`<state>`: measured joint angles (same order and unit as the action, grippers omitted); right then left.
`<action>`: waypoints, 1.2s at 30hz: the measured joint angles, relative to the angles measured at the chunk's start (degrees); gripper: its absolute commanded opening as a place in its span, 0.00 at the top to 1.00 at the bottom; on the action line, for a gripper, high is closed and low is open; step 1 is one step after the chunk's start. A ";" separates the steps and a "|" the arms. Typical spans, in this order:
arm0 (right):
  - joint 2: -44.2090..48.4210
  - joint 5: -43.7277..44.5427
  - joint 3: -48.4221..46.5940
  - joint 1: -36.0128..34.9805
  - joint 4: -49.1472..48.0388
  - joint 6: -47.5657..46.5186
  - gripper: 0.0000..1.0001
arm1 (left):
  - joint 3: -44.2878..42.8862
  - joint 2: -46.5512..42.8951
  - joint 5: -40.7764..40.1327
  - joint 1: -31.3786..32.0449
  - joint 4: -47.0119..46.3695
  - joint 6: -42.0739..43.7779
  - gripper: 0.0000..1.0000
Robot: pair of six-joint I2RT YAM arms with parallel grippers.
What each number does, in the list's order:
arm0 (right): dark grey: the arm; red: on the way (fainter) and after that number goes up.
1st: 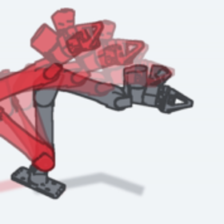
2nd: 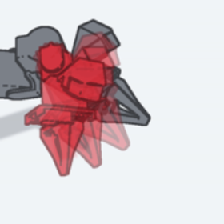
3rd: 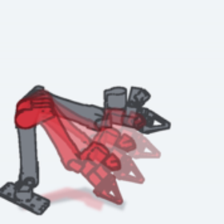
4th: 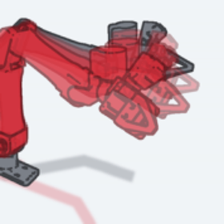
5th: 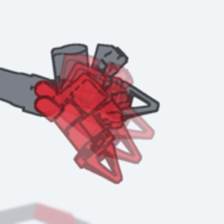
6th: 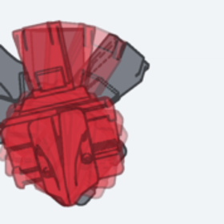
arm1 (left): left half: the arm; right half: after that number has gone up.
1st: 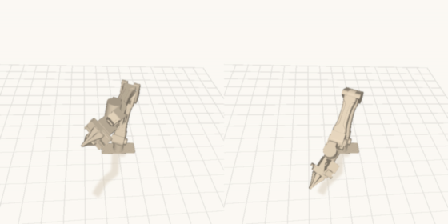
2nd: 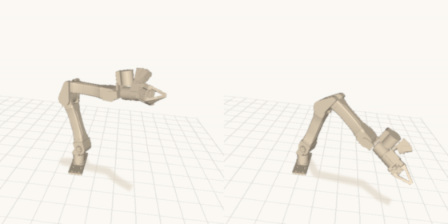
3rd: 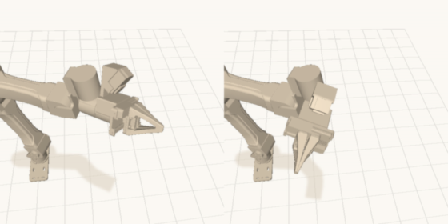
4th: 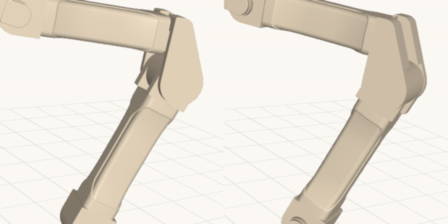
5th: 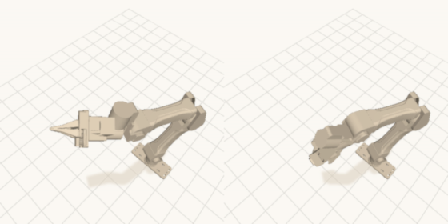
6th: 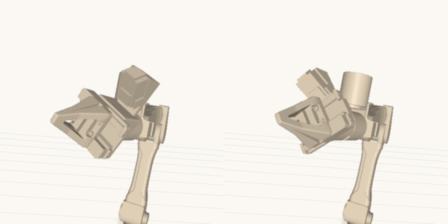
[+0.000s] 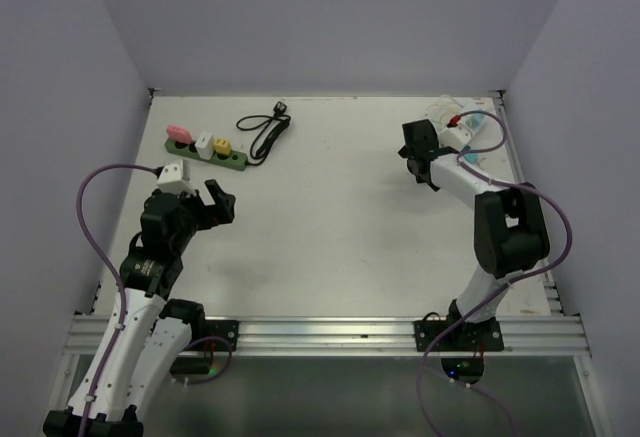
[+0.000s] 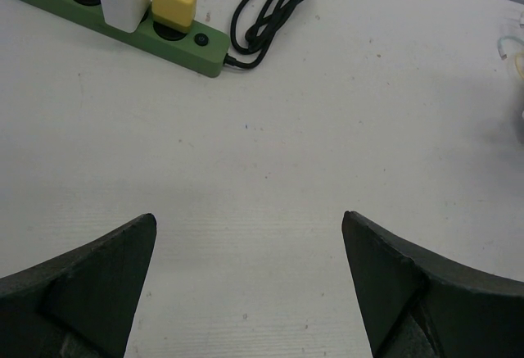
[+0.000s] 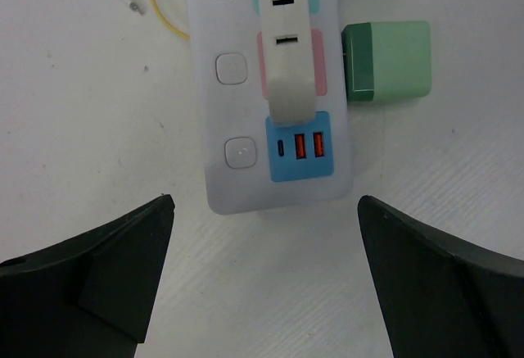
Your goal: Pull the plug off the socket
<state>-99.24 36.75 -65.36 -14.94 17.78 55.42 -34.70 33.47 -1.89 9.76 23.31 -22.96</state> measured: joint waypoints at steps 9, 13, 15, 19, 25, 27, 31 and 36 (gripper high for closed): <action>-5.44 -0.15 -2.23 1.25 0.68 2.86 0.01 | 0.00 0.00 0.00 0.00 0.00 0.00 0.00; -6.64 -0.28 -2.23 2.25 0.66 3.13 0.01 | 0.00 0.00 0.00 0.00 -0.02 0.00 0.00; -6.91 -0.46 -2.23 2.64 0.20 2.97 0.01 | 0.00 0.00 0.00 0.00 -0.02 0.00 0.00; -7.32 -1.33 -2.23 3.50 -1.11 2.45 0.01 | 0.00 0.04 0.00 0.00 -0.04 0.00 0.01; -7.41 -2.36 -2.08 4.13 -2.73 0.61 0.16 | 0.20 0.09 0.00 0.00 -0.09 0.00 0.00; -7.41 -2.71 -1.77 4.13 -3.37 -0.24 0.22 | 0.22 0.13 0.00 0.00 -0.09 0.00 0.00; -7.37 -2.99 -0.44 4.13 -5.51 -2.34 0.38 | 0.22 0.33 0.02 0.00 -0.11 0.00 0.00; -5.49 -3.98 3.06 4.22 -9.90 -6.01 0.51 | 0.22 0.55 0.02 -0.04 -0.09 0.00 0.00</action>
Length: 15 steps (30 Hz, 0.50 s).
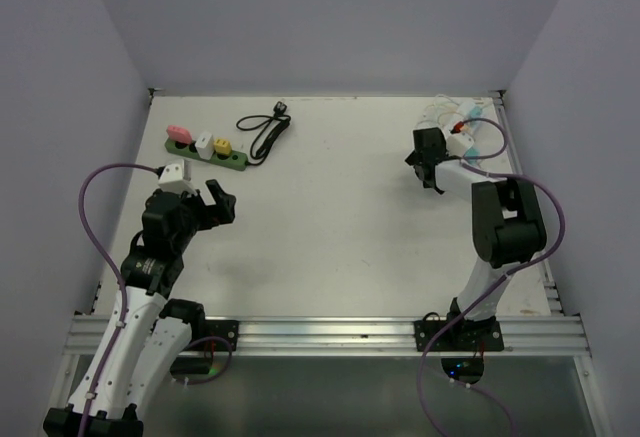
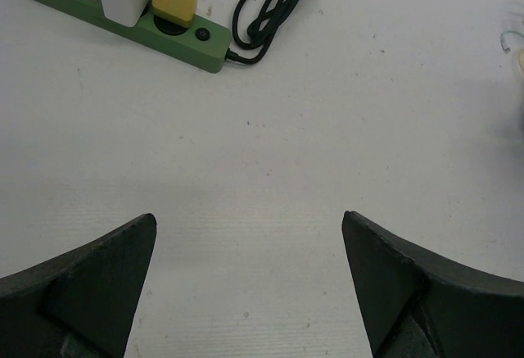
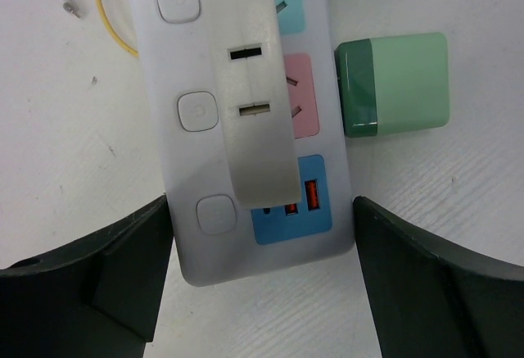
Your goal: Pull the plug off the socket
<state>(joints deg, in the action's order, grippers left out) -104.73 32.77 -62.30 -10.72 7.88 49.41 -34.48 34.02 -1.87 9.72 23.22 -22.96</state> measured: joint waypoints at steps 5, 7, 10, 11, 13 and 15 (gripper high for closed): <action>2.82 -3.45 3.96 -0.02 -3.23 -4.70 0.57 | 0.00 0.15 0.20 -0.35 -0.02 0.00 0.01; 4.04 -4.59 5.35 -0.68 -3.58 -6.38 0.58 | 0.00 0.15 0.26 -0.42 0.00 0.00 0.00; 6.36 -6.43 7.80 -2.75 -3.61 -8.59 0.58 | 0.00 0.22 0.46 -0.70 -0.02 0.00 0.00; 7.15 -6.99 8.52 -3.76 -3.52 -9.27 0.58 | 0.00 0.22 0.46 -0.74 -0.02 0.00 0.01; 8.74 -8.61 9.99 -6.54 -3.13 -10.64 0.57 | 0.00 0.24 0.66 -0.87 -0.02 0.00 0.00; 10.45 -10.47 11.34 -9.86 -2.67 -11.74 0.57 | 0.02 0.26 0.74 -1.09 -0.02 0.00 0.00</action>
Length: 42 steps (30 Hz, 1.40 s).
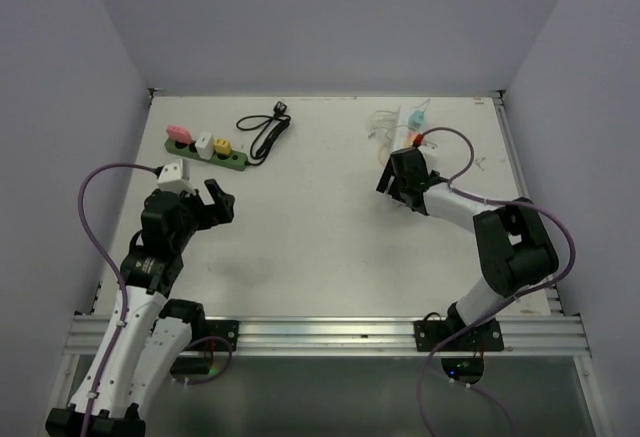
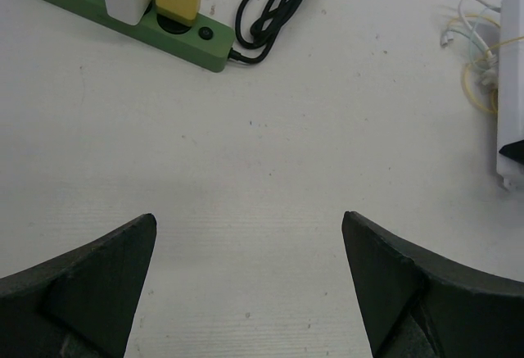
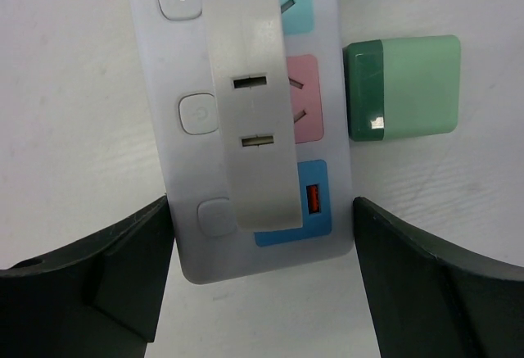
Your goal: Pull the plug off the socket
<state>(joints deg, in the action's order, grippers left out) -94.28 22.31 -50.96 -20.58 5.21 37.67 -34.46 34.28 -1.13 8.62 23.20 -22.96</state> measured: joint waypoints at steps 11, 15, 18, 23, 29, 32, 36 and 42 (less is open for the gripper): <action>9.03 -8.68 7.65 -19.76 0.70 -2.47 0.56 | 0.61 1.29 2.58 -0.76 -0.02 -0.02 0.00; 10.32 -8.94 8.90 -26.01 0.87 -1.49 0.55 | 0.61 2.10 4.07 -0.76 -0.02 -0.35 0.00; 10.45 -8.63 9.01 -30.03 1.20 -0.37 0.48 | 1.33 2.12 5.97 -0.74 -0.50 -1.68 0.00; 10.45 -7.89 9.01 -35.56 1.20 1.11 0.30 | 3.98 2.43 10.97 -0.74 -1.38 -6.05 0.00; 10.64 -7.91 8.98 -37.86 1.25 1.42 0.06 | 7.10 3.39 16.00 0.24 -4.02 -12.37 0.00; 12.31 -8.39 8.98 -37.86 1.40 1.57 0.01 | 8.26 4.20 17.66 1.25 -5.95 -15.45 0.00; 17.18 -8.57 8.98 -37.92 1.44 1.33 0.01 | 9.79 6.21 19.08 2.78 -9.31 -19.76 0.00; 26.58 -7.04 9.18 -37.92 3.06 0.79 0.01 | 10.38 11.17 17.09 10.21 -15.15 -25.77 0.00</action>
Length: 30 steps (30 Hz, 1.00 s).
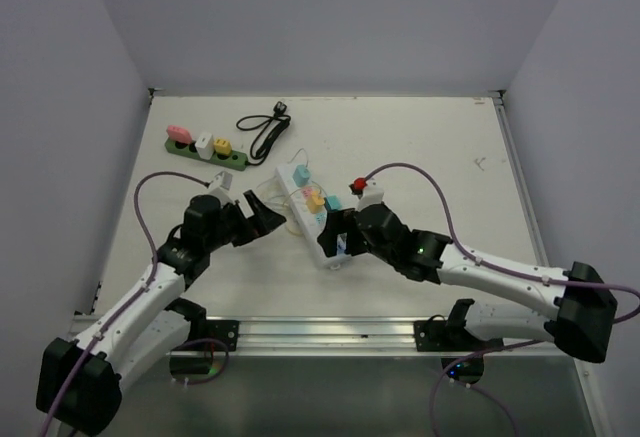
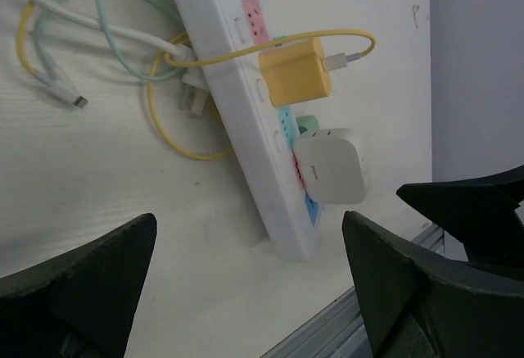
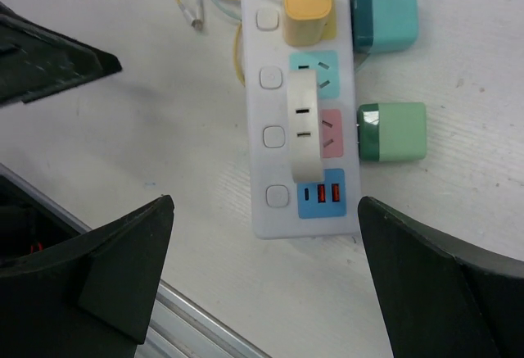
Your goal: Pull the plug off the socket
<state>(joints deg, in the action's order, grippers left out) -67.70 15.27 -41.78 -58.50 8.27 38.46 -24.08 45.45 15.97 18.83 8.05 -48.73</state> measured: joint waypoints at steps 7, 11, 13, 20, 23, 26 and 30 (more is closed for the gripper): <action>16.35 8.17 4.59 0.00 3.30 -0.13 0.01 | -0.02 11.47 -7.28 13.60 -8.46 -5.75 0.04; 24.98 12.09 8.04 0.00 5.07 -0.31 0.01 | -0.20 19.43 -10.69 18.34 -13.20 -7.98 0.09; 27.98 13.38 9.55 0.00 5.31 -0.59 0.01 | -0.46 22.58 -12.07 19.30 -15.10 -8.94 0.15; 32.44 15.13 12.68 0.00 7.32 -1.55 0.01 | -1.68 27.26 -17.11 20.00 -21.14 -10.78 0.29; 32.61 15.26 13.20 0.00 7.74 -2.10 0.01 | -2.51 28.83 -18.78 20.00 -23.41 -10.97 0.32; 32.59 15.26 13.20 0.00 7.96 -2.71 0.01 | -2.84 30.47 -19.69 20.00 -25.22 -11.74 0.34; 32.02 15.19 13.22 0.00 7.61 -3.45 0.01 | -3.08 33.51 -19.85 20.00 -27.19 -12.09 0.39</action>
<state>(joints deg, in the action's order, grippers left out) -35.68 30.46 -28.56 -58.50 15.88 35.00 -27.16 78.96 -3.88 38.83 -19.14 -60.82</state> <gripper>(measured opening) 0.987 0.633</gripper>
